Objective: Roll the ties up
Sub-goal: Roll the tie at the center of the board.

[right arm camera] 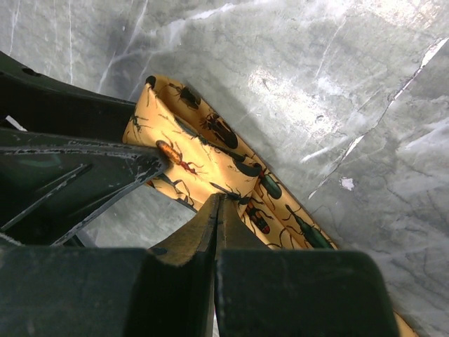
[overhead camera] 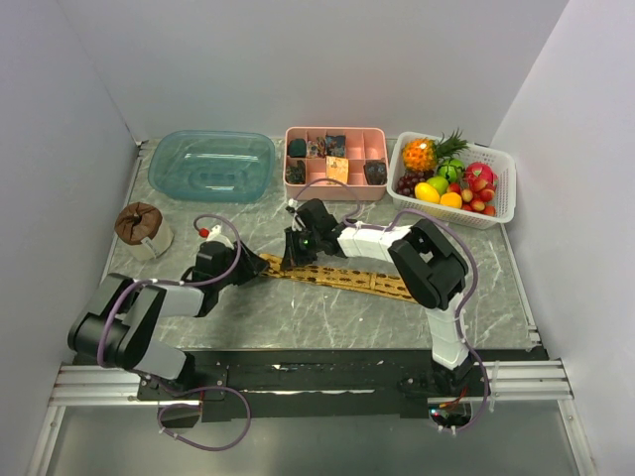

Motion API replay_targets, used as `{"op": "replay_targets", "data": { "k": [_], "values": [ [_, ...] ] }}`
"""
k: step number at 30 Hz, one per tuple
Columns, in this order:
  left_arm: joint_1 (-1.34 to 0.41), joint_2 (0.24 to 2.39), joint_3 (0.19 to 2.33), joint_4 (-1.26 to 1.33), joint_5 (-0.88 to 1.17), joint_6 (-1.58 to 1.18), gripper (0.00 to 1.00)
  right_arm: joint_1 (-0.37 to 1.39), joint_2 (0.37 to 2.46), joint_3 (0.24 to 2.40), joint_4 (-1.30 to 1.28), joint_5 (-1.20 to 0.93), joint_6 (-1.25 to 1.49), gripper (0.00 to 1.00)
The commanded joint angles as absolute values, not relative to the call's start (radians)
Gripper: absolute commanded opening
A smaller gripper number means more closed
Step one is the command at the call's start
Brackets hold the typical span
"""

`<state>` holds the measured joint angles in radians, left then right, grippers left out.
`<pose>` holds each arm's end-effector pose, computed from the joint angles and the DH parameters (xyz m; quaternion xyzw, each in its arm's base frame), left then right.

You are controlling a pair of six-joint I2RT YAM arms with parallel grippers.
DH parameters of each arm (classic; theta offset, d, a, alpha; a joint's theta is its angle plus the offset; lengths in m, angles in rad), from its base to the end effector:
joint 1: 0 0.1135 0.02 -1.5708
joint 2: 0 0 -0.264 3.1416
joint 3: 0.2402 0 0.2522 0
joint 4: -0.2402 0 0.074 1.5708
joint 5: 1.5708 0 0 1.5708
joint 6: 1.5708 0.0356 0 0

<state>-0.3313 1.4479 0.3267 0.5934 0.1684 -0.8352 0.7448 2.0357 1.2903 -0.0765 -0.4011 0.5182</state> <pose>0.2273 -0.0845 0.1260 -0.1748 0.8472 -0.3343 0.3742 0.3080 0.3029 0.1492 -0.1755 0.8980 0.3612 0.1799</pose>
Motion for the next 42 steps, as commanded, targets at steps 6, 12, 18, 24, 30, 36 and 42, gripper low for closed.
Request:
{"op": "replay_targets", "data": {
  "k": [6,12,18,24,30,36,42],
  "values": [
    [-0.328,1.456,0.299,0.709,0.184,-0.822,0.4,0.755,2.077,1.33,-0.098,-0.377,0.503,0.0],
    [-0.328,1.379,0.322,0.626,0.163,-0.792,0.19,0.761,2.095,1.351,-0.1,-0.382,0.505,0.0],
    [-0.33,1.31,0.376,0.494,0.135,-0.735,0.08,0.775,2.131,1.402,-0.106,-0.39,0.508,0.0],
    [-0.339,1.258,0.439,0.349,0.086,-0.663,0.03,0.787,2.177,1.479,-0.107,-0.403,0.515,0.0],
    [-0.385,1.238,0.544,0.189,0.003,-0.594,0.01,0.799,2.21,1.532,-0.115,-0.411,0.518,0.0],
    [-0.483,1.288,0.658,0.048,-0.116,-0.561,0.01,0.799,2.146,1.494,-0.121,-0.39,0.505,0.0],
    [-0.534,1.341,0.692,0.003,-0.196,-0.565,0.01,0.792,2.062,1.442,-0.127,-0.357,0.491,0.0]
  ]
}}
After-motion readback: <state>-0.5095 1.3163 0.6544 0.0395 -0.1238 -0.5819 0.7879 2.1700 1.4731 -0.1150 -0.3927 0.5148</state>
